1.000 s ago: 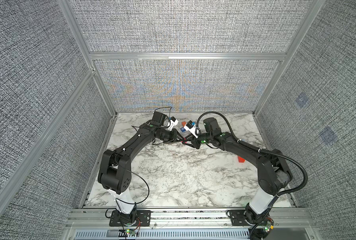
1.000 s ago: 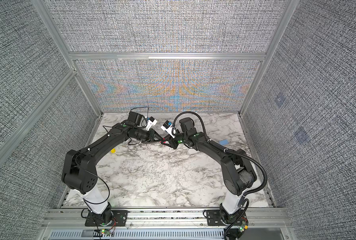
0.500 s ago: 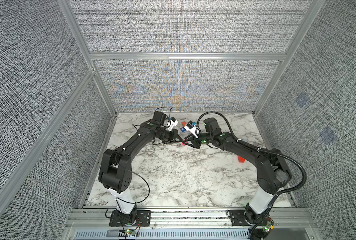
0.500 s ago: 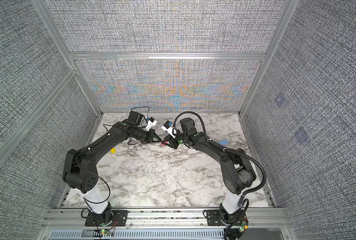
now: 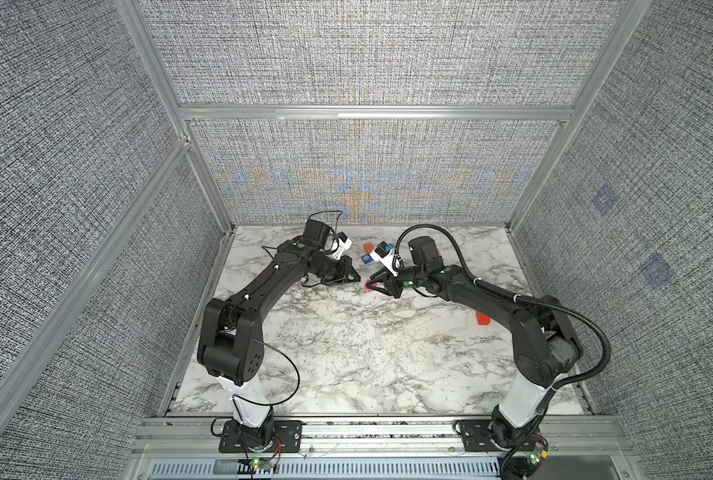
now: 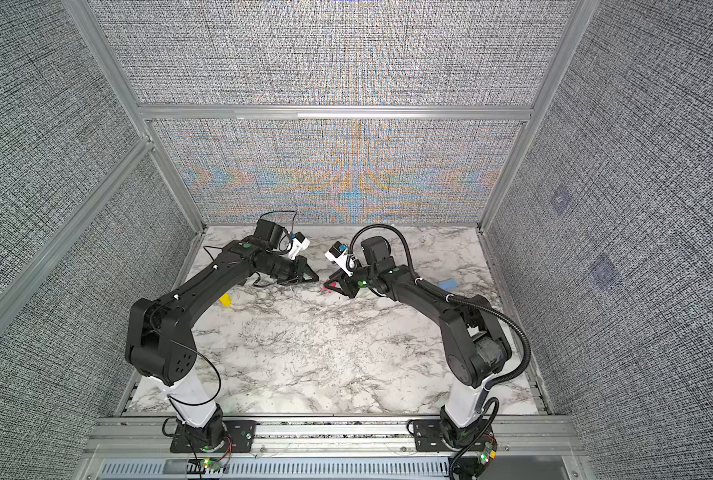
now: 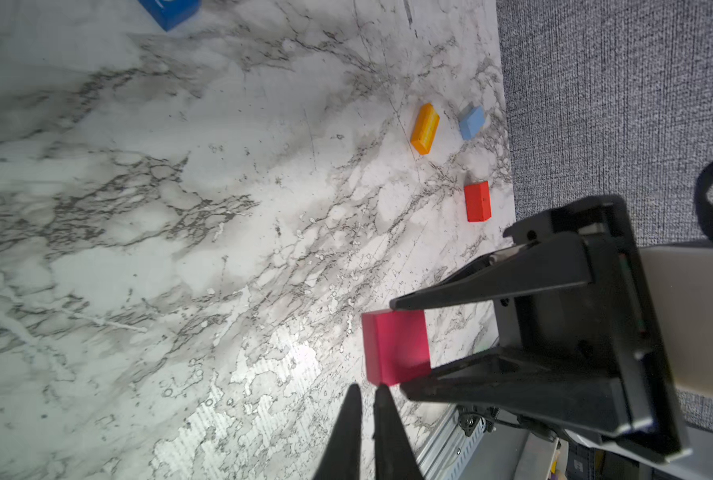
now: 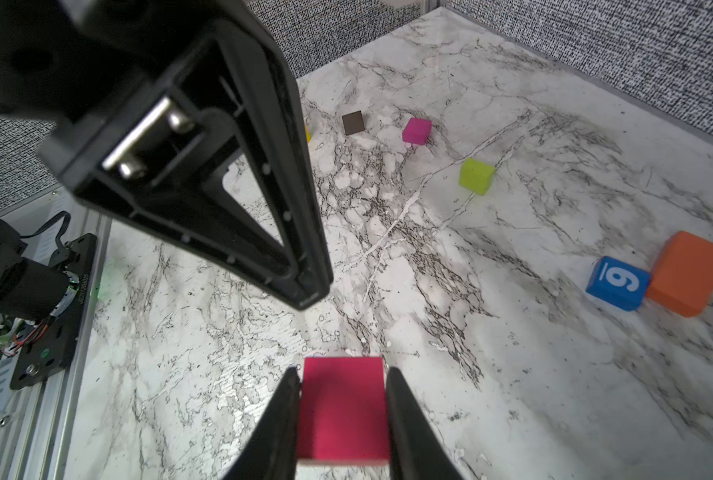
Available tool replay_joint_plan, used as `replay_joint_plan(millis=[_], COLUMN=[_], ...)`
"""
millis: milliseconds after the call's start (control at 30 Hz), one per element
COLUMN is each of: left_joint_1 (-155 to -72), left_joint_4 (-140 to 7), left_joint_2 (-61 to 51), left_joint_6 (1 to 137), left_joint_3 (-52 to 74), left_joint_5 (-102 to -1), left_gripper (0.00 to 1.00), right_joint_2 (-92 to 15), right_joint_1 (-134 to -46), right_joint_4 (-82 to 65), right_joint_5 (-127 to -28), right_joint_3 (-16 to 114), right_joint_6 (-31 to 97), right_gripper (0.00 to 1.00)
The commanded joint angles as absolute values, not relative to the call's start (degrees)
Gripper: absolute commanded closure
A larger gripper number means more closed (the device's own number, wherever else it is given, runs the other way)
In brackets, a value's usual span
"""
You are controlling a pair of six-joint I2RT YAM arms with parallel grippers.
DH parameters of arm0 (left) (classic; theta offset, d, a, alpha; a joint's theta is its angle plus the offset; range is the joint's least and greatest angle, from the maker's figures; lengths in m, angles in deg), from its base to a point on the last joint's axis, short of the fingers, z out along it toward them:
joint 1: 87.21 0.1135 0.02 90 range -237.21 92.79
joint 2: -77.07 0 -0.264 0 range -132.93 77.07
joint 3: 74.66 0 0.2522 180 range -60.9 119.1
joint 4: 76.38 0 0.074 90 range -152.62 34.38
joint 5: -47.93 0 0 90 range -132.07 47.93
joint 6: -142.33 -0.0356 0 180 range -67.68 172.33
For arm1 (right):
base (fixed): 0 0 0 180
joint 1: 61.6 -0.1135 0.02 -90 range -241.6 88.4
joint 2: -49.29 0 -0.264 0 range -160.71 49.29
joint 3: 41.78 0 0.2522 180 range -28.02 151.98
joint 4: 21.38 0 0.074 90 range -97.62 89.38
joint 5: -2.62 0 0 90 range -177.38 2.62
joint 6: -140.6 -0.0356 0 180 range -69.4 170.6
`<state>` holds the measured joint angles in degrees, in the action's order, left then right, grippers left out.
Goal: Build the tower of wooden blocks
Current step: 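Close the left gripper on the magenta cube held by the right gripper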
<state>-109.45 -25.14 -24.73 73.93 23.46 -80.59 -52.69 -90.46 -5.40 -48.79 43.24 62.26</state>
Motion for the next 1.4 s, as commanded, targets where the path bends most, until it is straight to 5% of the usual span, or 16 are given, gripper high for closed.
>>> replay_joint_plan(millis=[0, 433, 633, 1033, 1367], left_joint_1=[-108.8, -104.4, -104.6, -105.8, -106.2], left_joint_4=[-27.7, -59.1, -72.5, -88.9, -92.1], left_joint_2=[-25.2, -24.7, -26.4, -30.3, -30.4], left_joint_6=[75.8, 92.3, 101.2, 112.9, 114.7], left_joint_3=[22.3, 6.2, 3.6, 3.5, 1.2], left_joint_5=[-79.1, -97.2, -100.1, -104.7, -107.0], left_gripper=[0.78, 0.60, 0.39, 0.52, 0.53], right_joint_2=[-53.6, -52.2, -52.2, -52.8, -53.5], right_joint_1=[-90.3, -87.0, -86.9, -86.8, -86.7], right_joint_4=[-6.5, -17.8, -20.7, -23.8, -25.3], right_joint_5=[-48.4, -40.4, -38.8, -37.5, -37.6], right_joint_3=[43.6, 39.3, 38.7, 38.9, 39.5], right_joint_6=[61.6, 53.6, 51.5, 49.8, 49.2], right_gripper=[0.79, 0.84, 0.83, 0.84, 0.84])
